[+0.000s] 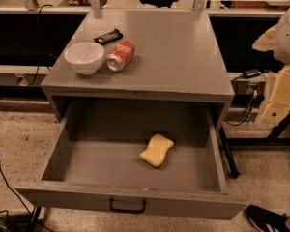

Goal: Pick sponge from top drawer and place on counter

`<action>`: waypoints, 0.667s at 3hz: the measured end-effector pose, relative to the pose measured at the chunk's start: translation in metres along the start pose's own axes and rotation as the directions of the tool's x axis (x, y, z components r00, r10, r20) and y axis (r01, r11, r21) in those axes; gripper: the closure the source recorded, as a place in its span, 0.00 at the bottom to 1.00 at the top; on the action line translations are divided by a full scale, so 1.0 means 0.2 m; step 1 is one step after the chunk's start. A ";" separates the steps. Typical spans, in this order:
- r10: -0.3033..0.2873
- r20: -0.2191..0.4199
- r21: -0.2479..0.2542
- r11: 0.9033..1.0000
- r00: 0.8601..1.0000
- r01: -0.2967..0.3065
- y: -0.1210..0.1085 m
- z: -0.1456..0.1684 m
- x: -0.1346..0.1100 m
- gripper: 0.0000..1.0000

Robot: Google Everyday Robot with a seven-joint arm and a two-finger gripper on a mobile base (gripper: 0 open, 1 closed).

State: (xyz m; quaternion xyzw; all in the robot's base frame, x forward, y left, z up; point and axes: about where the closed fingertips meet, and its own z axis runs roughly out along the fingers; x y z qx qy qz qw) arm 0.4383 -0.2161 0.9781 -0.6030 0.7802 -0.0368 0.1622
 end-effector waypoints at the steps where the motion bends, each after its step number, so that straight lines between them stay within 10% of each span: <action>1: 0.000 0.000 0.000 1.000 1.000 0.000 0.00 0.00 0.00 0.00; 2: -0.014 0.025 0.019 1.000 1.000 0.014 0.01 0.08 -0.03 0.00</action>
Offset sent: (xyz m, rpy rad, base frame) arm 0.0145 0.0241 -0.0466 0.0467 -0.0623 0.0482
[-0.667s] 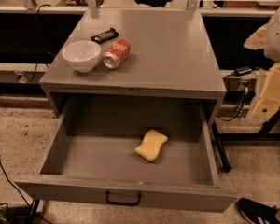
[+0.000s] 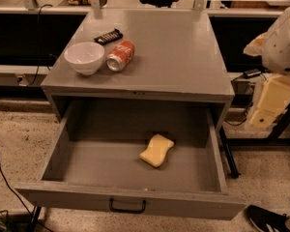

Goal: Pick sponge from top drawer and place on counter

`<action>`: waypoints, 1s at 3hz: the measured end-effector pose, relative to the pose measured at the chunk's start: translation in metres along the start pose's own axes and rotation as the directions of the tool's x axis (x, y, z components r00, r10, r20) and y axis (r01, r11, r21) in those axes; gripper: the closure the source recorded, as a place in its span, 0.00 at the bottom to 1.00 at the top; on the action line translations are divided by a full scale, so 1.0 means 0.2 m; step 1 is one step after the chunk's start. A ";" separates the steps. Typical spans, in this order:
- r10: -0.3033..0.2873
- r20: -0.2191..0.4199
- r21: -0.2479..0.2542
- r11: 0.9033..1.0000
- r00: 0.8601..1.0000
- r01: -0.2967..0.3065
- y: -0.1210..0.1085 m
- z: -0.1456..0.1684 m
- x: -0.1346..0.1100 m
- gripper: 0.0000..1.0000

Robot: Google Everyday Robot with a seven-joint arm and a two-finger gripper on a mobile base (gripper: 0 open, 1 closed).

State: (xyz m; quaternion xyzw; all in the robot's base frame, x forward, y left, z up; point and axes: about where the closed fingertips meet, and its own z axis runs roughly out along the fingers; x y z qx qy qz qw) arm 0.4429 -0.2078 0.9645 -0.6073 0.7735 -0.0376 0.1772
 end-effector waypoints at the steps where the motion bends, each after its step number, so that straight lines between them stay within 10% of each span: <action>1: 0.034 0.099 -0.033 0.999 0.995 -0.031 0.12 0.24 -0.14 0.00; 3: 0.045 0.144 -0.069 0.997 0.989 -0.035 0.15 0.32 -0.18 0.00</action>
Offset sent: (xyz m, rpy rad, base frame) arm -0.0016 0.0331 -0.0353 0.0885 0.0036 0.0019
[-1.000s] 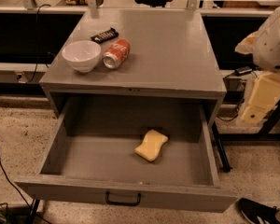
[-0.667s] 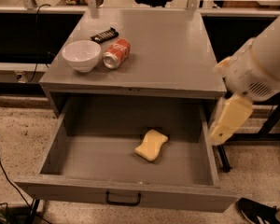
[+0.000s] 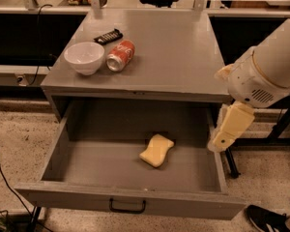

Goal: Pick sponge from top drawer and place on counter

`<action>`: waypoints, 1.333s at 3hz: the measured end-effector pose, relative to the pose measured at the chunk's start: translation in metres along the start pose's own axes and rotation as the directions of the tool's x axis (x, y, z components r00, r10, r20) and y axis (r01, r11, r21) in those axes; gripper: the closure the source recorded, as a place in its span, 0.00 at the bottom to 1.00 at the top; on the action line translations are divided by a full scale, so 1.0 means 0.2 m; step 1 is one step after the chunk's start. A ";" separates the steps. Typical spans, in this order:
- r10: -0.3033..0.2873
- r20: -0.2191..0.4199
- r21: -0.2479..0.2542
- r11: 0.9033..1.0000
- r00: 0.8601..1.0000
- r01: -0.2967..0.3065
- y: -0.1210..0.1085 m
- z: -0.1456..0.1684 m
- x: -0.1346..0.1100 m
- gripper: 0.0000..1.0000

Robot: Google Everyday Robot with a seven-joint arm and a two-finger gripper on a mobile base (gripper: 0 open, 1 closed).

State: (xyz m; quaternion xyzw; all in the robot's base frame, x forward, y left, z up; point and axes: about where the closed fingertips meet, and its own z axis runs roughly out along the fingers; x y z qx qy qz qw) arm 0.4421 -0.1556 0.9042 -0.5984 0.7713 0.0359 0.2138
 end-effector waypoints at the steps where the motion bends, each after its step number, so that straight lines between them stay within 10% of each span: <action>1: 0.057 0.090 -0.088 0.995 0.994 -0.049 0.07 0.15 -0.06 0.00; 3: 0.249 0.267 -0.164 0.964 0.931 -0.211 0.27 0.53 -0.23 0.00; 4: 0.212 0.329 -0.143 0.974 0.920 -0.173 0.20 0.64 -0.29 0.00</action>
Offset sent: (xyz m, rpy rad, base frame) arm 0.0067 0.1056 -0.1248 0.5393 0.0924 -0.2418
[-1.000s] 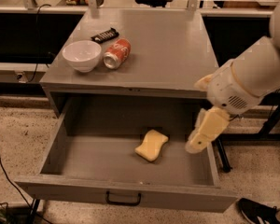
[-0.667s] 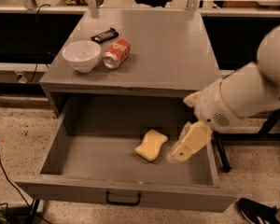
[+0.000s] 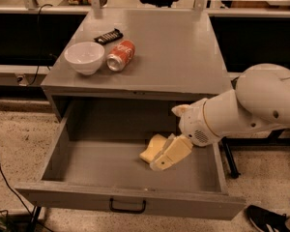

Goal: Pick sponge from top drawer and place on counter

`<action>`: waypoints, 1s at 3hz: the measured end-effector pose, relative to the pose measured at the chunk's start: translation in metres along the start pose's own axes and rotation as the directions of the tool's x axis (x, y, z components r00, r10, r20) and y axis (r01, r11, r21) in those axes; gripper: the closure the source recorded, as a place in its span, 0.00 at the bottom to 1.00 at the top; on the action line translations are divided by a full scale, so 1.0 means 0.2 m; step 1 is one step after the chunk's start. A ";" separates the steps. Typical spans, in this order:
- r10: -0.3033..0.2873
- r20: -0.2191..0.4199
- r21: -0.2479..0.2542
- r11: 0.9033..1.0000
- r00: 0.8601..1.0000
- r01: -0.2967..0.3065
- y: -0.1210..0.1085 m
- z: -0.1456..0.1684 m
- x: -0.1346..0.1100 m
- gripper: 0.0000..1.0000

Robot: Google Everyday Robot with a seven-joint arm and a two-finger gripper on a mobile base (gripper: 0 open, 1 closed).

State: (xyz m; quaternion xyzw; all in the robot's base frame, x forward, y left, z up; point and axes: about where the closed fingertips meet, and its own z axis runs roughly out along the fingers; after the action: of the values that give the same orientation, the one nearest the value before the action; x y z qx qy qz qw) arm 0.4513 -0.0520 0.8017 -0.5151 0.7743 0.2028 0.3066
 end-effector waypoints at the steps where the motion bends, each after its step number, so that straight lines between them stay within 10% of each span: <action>1: -0.011 -0.002 0.000 1.000 1.000 0.011 0.00 0.01 0.00 0.00; 3: 0.090 -0.031 0.185 0.979 0.995 -0.083 -0.13 0.25 0.33 0.00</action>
Offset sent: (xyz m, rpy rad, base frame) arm 0.0474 -0.0305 -0.0558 -0.0514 -0.1629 -0.2713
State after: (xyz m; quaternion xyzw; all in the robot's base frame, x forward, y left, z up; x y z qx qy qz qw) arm 0.4707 -0.0754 0.7207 -0.4542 0.8173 0.1335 0.3284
